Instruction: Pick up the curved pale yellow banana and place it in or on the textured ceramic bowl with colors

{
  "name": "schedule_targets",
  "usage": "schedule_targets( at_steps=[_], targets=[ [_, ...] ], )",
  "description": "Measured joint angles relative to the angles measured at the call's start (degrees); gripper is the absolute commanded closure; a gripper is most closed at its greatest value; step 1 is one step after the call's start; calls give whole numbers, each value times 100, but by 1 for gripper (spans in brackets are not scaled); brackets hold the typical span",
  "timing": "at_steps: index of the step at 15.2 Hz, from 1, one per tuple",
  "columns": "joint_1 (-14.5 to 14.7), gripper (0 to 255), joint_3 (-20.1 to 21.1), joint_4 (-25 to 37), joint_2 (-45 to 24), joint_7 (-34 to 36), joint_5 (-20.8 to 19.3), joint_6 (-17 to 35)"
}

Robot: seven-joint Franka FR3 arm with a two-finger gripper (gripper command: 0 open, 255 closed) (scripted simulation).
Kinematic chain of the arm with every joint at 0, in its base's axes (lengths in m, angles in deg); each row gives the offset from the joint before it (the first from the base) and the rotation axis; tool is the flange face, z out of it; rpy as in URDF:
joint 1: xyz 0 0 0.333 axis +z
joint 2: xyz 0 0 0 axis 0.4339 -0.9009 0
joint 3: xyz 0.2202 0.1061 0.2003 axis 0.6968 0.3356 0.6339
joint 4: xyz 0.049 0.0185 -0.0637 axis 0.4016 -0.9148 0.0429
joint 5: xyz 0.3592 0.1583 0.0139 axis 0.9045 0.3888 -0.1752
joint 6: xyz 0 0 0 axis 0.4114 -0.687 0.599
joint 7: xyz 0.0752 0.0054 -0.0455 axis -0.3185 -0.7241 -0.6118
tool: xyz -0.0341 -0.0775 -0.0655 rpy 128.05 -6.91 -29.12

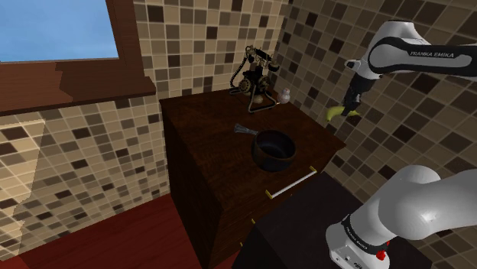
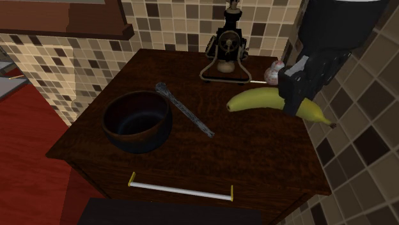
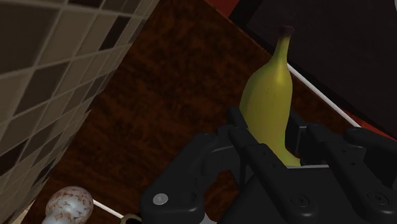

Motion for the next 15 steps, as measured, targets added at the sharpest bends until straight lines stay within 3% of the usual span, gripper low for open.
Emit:
schedule_targets(
  at_steps=[10,15],
  targets=[
    [404,255,1179,-482,416,1343,494,-206],
    [752,255,1755,-475,261,2052,881,-165]
  ],
)
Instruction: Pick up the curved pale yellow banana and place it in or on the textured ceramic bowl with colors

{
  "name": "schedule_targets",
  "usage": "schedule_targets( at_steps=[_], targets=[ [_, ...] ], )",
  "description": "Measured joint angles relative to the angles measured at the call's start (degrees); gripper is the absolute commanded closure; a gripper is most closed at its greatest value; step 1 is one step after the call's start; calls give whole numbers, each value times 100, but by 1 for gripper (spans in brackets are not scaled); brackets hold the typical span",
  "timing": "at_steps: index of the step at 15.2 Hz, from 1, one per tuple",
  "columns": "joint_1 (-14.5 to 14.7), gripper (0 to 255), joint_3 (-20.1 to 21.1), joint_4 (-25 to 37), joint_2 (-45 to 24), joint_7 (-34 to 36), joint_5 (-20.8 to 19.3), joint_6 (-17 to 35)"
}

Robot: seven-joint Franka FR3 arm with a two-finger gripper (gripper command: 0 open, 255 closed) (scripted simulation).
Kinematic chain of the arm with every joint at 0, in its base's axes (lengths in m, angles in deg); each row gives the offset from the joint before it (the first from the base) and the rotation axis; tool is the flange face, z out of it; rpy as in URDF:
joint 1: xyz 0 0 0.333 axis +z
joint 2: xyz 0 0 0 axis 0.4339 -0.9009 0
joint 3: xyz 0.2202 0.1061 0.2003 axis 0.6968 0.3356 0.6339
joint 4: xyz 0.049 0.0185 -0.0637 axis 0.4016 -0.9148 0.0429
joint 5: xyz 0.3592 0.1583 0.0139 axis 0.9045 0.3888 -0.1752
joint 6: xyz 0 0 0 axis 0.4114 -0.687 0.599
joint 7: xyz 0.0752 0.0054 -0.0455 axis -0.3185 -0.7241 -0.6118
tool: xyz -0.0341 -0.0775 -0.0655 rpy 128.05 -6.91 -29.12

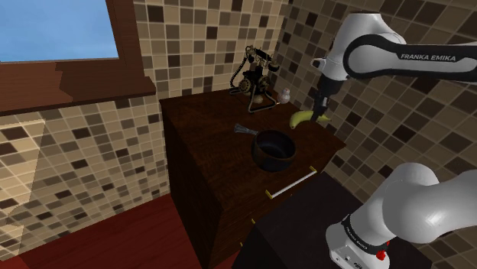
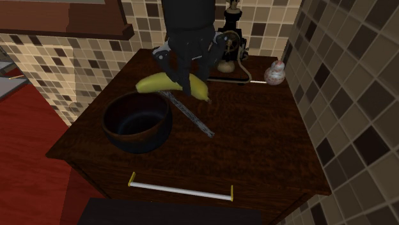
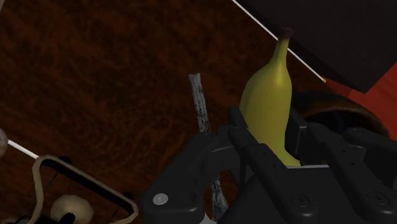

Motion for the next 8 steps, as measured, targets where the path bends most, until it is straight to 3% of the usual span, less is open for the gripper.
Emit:
schedule_targets(
  at_steps=[8],
  targets=[
    [544,255,859,267,-482,1079,574,105]
  ],
)
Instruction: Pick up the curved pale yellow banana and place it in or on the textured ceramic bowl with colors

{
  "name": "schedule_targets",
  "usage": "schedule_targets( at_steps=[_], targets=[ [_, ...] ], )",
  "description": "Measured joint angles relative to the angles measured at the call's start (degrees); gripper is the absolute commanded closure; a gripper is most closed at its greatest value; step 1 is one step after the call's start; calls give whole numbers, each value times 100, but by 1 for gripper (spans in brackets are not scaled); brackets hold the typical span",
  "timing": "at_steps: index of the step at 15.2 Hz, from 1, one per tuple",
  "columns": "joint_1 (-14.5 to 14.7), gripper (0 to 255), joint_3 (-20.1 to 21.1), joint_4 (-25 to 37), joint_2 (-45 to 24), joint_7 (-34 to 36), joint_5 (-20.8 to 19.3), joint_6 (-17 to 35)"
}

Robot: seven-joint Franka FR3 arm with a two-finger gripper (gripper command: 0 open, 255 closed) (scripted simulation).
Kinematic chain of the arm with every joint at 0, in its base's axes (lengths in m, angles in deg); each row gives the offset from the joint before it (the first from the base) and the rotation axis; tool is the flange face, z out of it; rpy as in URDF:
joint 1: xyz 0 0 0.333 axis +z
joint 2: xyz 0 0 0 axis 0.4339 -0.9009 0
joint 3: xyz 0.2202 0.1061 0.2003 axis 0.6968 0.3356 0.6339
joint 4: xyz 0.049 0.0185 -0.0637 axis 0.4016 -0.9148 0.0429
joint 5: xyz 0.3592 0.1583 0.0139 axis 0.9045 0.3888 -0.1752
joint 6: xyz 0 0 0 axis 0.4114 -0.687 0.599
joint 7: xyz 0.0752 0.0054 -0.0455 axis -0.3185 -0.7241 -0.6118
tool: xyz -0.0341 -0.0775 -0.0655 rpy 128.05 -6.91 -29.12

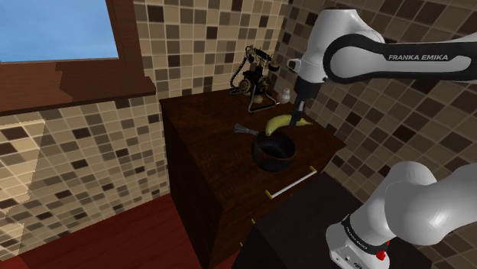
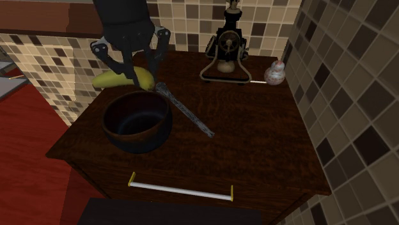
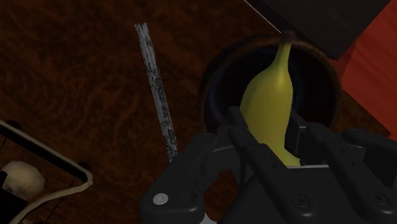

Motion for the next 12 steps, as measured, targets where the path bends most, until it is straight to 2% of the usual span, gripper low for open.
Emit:
schedule_targets(
  at_steps=[4,12],
  targets=[
    [56,255,80,-33,-124,120,56,147],
    [50,255,53,-543,-289,154,32,819]
  ],
)
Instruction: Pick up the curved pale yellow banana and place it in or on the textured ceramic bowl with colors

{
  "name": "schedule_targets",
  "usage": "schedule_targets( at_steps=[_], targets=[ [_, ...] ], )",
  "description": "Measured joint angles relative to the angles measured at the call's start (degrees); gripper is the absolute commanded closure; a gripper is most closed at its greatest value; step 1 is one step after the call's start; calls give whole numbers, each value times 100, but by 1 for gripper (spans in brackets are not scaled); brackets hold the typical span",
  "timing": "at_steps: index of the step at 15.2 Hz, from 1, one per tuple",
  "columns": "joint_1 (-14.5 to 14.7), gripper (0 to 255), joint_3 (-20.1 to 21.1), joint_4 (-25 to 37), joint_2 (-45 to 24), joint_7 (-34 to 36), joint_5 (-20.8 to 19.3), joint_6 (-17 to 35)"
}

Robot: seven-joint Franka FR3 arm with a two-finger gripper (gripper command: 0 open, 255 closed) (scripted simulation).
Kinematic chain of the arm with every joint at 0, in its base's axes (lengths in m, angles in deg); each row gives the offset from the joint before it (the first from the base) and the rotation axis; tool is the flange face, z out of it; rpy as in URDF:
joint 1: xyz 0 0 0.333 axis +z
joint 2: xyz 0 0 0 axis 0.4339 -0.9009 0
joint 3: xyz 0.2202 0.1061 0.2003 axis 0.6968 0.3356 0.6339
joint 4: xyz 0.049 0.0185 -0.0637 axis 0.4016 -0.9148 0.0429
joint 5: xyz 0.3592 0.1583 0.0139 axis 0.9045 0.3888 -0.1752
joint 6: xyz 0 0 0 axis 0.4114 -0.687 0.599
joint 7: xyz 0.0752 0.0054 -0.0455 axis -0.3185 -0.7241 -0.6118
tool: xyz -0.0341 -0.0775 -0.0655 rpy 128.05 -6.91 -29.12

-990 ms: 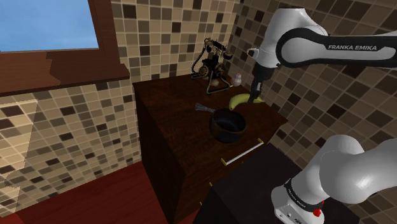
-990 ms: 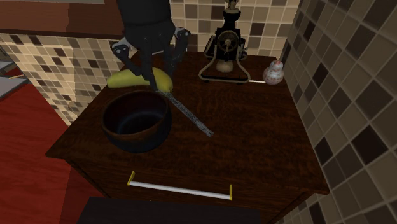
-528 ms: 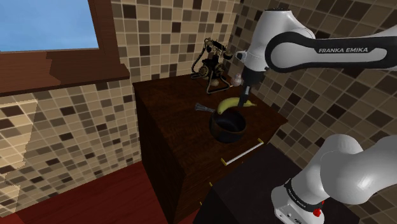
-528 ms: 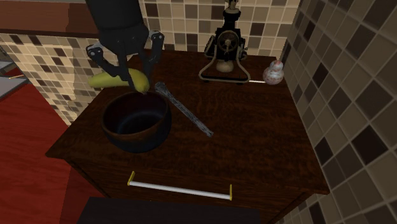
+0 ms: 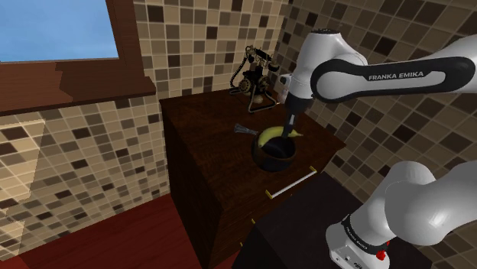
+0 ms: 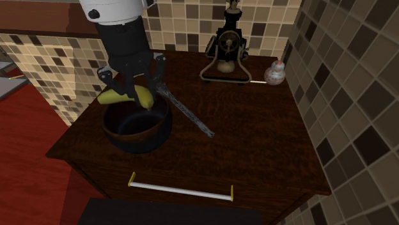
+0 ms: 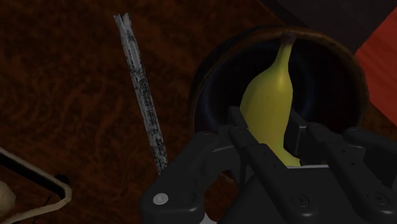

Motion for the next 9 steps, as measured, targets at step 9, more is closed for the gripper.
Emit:
schedule_targets(
  at_steps=[9],
  targets=[
    [-1,255,-11,-228,-115,21,-12,347]
  ],
)
